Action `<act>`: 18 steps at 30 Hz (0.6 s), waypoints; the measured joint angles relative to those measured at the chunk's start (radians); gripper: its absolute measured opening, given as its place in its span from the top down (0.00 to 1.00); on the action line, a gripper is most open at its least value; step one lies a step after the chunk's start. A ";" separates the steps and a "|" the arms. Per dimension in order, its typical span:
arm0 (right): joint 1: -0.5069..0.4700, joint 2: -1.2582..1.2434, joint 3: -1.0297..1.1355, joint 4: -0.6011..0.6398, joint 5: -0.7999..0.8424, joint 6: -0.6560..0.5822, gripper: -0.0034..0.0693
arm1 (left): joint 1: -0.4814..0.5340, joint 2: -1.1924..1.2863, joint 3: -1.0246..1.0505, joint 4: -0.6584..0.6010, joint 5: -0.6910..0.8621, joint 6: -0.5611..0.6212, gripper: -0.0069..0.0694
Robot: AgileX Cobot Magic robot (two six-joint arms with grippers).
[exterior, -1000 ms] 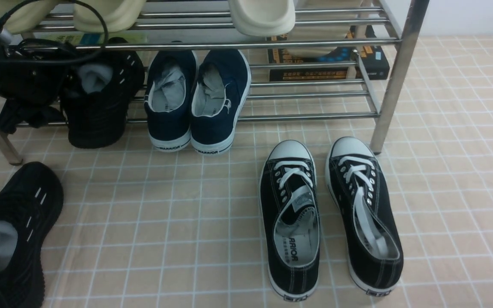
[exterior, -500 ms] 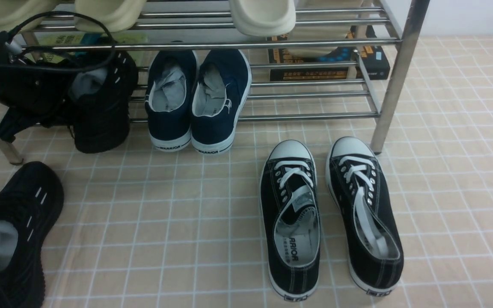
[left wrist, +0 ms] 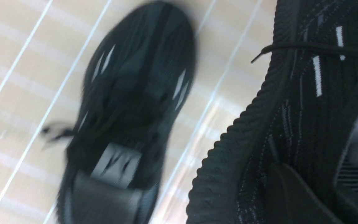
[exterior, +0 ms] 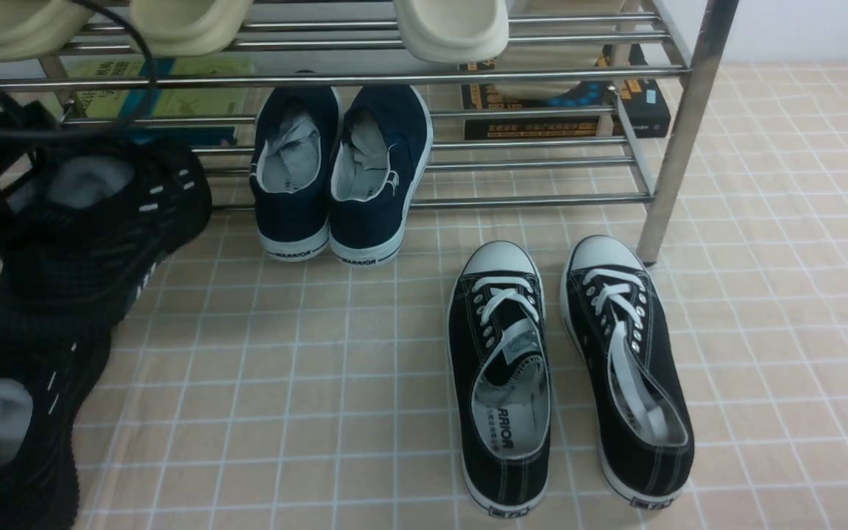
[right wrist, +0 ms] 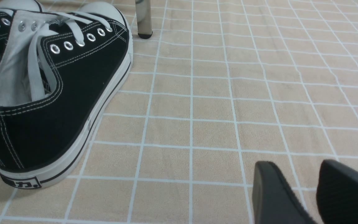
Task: Take the shoes off the shelf from the light coffee tablecloth by hand.
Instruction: 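Set the held shoe down on the floor in front of the rack with the left gripper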
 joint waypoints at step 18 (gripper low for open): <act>0.000 0.000 0.000 0.000 0.000 0.000 0.62 | 0.000 -0.081 0.357 -0.093 -0.284 -0.089 0.88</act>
